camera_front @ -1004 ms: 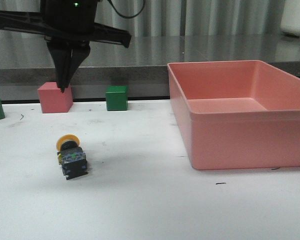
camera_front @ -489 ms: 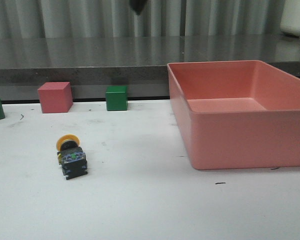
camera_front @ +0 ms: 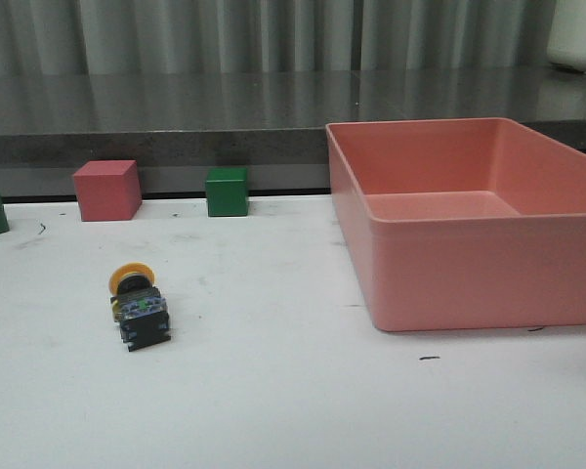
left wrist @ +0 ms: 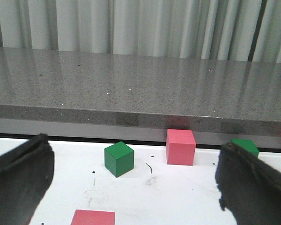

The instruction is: Place and stand button with both arms

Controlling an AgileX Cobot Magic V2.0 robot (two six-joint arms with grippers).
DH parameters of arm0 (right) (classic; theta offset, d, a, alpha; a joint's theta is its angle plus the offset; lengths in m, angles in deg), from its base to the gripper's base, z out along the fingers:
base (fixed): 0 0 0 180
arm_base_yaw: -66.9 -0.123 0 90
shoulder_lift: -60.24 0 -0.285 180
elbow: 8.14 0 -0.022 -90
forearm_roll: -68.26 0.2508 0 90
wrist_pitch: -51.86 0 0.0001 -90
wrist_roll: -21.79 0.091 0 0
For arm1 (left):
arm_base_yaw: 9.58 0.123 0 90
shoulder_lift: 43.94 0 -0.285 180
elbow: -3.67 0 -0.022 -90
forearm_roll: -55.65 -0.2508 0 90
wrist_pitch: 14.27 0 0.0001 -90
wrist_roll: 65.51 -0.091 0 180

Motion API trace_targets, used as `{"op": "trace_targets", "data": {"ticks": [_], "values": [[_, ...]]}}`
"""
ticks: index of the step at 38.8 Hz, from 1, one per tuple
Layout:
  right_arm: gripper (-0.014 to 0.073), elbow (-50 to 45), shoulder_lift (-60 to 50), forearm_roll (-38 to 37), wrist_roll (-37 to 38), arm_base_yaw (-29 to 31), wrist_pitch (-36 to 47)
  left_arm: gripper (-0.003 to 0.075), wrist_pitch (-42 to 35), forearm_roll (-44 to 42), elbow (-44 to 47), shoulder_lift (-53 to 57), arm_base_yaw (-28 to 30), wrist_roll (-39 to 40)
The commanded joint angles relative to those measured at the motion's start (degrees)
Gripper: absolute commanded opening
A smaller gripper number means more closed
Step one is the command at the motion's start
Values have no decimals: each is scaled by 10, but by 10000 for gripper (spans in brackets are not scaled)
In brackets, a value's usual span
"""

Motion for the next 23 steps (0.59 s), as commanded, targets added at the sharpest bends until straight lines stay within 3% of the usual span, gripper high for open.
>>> {"op": "trace_targets", "data": {"ticks": [1, 23], "values": [[-66, -68, -76, -1, -18, 36, 74, 671, -50, -1, -21, -9, 1, 6], [-71, -467, -487, -35, -77, 40, 465, 671, -50, -1, -21, -9, 1, 6]]}}
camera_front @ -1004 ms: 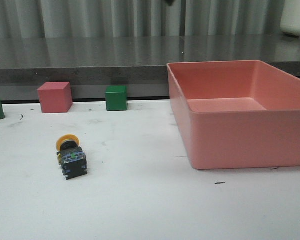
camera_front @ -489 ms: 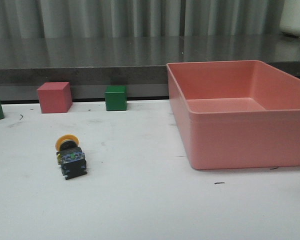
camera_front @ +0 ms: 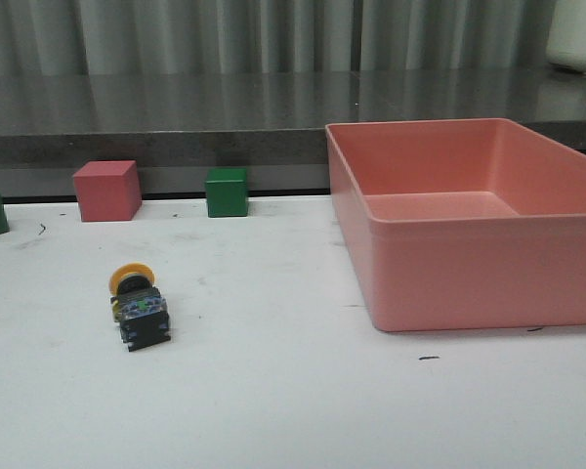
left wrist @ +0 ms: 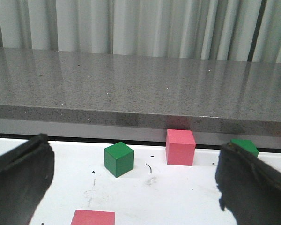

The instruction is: Place and stand button with both arms

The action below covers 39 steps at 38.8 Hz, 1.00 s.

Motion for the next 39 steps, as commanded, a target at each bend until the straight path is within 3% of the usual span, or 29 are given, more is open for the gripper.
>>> {"op": "trace_targets", "data": {"ticks": [1, 12, 28, 39], "values": [[-71, -48, -79, -13, -10, 4, 110, 671, -50, -1, -21, -9, 1, 6], [-71, -113, -236, -13, -10, 4, 184, 671, -50, -1, -21, -9, 1, 6], [-71, -113, -250, -13, -10, 4, 181, 671, -54, 37, -21, -17, -4, 6], [-71, -113, -250, -13, -10, 4, 181, 671, -24, 37, -88, -146, -128, 6]]}}
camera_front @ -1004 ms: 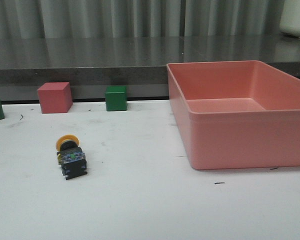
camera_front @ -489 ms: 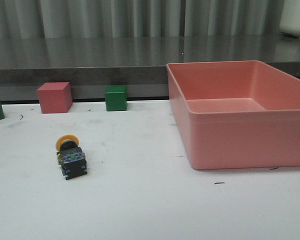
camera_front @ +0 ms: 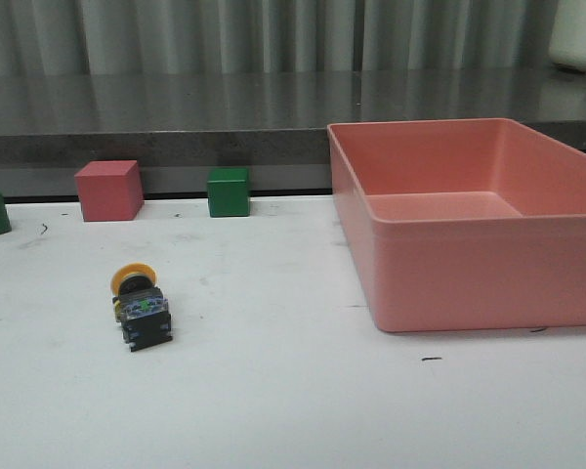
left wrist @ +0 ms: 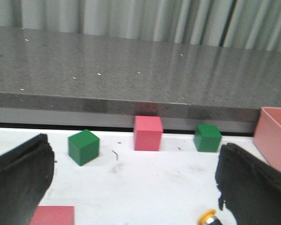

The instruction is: Place and stand button with both arms

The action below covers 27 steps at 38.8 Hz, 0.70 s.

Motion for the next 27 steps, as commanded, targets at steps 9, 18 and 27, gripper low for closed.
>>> {"op": "trace_targets", "data": {"ticks": [9, 18, 27], "values": [[-71, 15, 6, -6, -5, 4, 49, 671, 54, 9, -116, -210, -143, 6], [-71, 15, 6, -6, -5, 4, 49, 671, 176, 123, -243, -423, -158, 6], [-71, 15, 6, -6, -5, 4, 49, 671, 316, 157, -380, -603, -158, 17]]}}
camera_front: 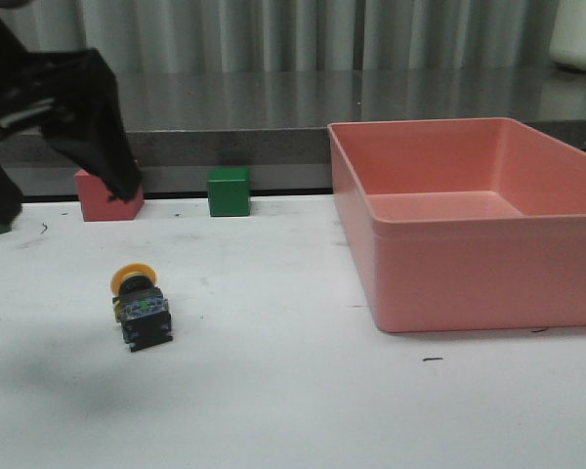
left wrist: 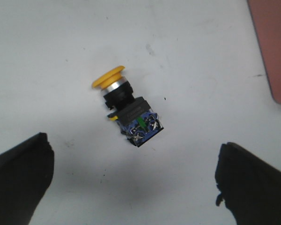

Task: Place and stand button with both arms
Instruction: 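Lower the left gripper over the button and close on its body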

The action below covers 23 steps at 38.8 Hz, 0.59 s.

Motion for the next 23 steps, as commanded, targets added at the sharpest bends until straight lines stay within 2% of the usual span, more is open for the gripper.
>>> {"op": "trace_targets", "data": {"ticks": [1, 7, 15, 18, 23], "values": [[-71, 15, 6, -6, -5, 4, 49, 671, 47, 20, -70, -58, -4, 24], [-71, 15, 6, -6, -5, 4, 49, 671, 126, 20, -152, -149, -4, 52], [-71, 15, 6, -6, -5, 4, 49, 671, 183, 6, -223, -224, -4, 60], [-71, 15, 6, -6, -5, 4, 49, 667, 186, -5, -233, -234, -4, 77], [-71, 15, 6, -6, -5, 4, 49, 606, 178, -3, -233, -245, -4, 94]]}}
